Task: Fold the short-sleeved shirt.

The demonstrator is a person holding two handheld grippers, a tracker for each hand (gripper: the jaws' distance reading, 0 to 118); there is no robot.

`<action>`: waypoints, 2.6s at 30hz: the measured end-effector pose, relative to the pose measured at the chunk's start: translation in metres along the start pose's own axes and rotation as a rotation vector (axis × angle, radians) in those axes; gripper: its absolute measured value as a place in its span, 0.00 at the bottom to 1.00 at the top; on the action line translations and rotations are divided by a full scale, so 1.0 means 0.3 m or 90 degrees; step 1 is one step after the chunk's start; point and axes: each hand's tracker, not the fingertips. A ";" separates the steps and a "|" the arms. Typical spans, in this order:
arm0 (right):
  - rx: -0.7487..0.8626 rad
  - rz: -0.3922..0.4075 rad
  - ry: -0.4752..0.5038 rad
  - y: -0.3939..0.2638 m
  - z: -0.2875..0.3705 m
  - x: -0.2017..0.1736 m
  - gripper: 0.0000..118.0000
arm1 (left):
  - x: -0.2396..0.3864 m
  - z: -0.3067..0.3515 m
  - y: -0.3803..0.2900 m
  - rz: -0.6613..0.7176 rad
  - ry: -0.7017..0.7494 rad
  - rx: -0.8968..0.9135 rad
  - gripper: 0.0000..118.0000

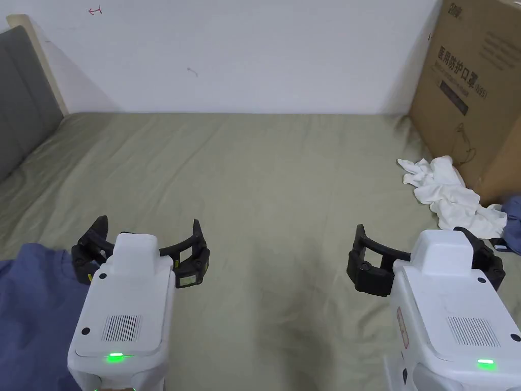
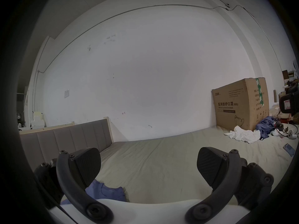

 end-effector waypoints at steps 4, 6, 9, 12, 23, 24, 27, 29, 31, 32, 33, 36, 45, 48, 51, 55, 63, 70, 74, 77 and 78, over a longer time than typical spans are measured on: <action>-0.012 0.002 -0.007 0.015 0.001 -0.012 0.97 | -0.004 -0.001 0.011 0.021 -0.015 -0.008 0.97; -0.013 -0.006 -0.005 0.020 0.001 -0.013 0.92 | 0.006 -0.001 0.017 0.025 -0.011 -0.007 0.81; -0.009 0.001 -0.009 0.024 -0.004 -0.014 0.32 | 0.007 -0.019 0.030 0.040 -0.024 -0.027 0.21; -0.010 0.018 -0.014 0.024 -0.016 -0.015 0.00 | 0.014 -0.029 0.032 0.042 -0.037 -0.047 0.00; -0.006 0.021 0.016 0.046 -0.028 -0.051 0.00 | -0.048 -0.027 0.030 0.082 -0.012 -0.057 0.00; -0.004 0.022 0.025 0.046 -0.032 -0.062 0.00 | -0.065 -0.024 0.030 0.079 -0.001 -0.059 0.00; 0.002 0.023 0.064 0.060 -0.050 -0.134 0.00 | -0.151 -0.001 0.026 0.067 0.038 -0.056 0.00; 0.007 0.025 0.098 0.063 -0.065 -0.190 0.00 | -0.223 0.022 0.024 0.057 0.076 -0.058 0.00; 0.018 0.024 0.137 0.074 -0.075 -0.271 0.00 | -0.312 0.056 0.021 0.053 0.116 -0.064 0.00; 0.022 0.022 0.158 0.077 -0.077 -0.314 0.00 | -0.356 0.073 0.018 0.049 0.142 -0.066 0.00; 0.024 0.021 0.176 0.081 -0.079 -0.351 0.00 | -0.396 0.088 0.015 0.046 0.160 -0.071 0.00; 0.028 0.016 0.237 0.088 -0.083 -0.480 0.00 | -0.527 0.156 0.009 0.036 0.222 -0.079 0.00; 0.024 0.002 0.394 0.071 -0.052 -0.798 0.00 | -0.817 0.392 -0.005 0.001 0.379 -0.103 0.00; 0.019 0.007 0.428 0.064 -0.036 -0.857 0.00 | -0.860 0.453 -0.021 -0.002 0.404 -0.116 0.00; 0.020 0.011 0.442 0.058 -0.028 -0.883 0.00 | -0.880 0.489 -0.041 0.002 0.418 -0.130 0.00; 0.022 0.018 0.447 0.056 -0.031 -0.883 0.00 | -0.883 0.492 -0.066 0.018 0.422 -0.146 0.00; 0.025 0.030 0.414 0.063 -0.081 -0.829 0.00 | -0.886 0.357 -0.090 0.088 0.339 -0.187 0.00; 0.012 0.041 0.371 0.053 -0.151 -0.772 0.00 | -0.879 0.064 -0.172 0.166 0.233 -0.360 0.00; -0.001 0.050 0.346 0.035 -0.198 -0.737 0.00 | -0.870 -0.110 -0.269 0.232 0.206 -0.465 0.07; -0.011 0.060 0.326 0.014 -0.233 -0.712 0.00 | -0.862 -0.234 -0.370 0.264 0.203 -0.582 0.65; -0.015 0.061 0.322 0.007 -0.243 -0.705 0.00 | -0.860 -0.261 -0.406 0.268 0.207 -0.623 0.84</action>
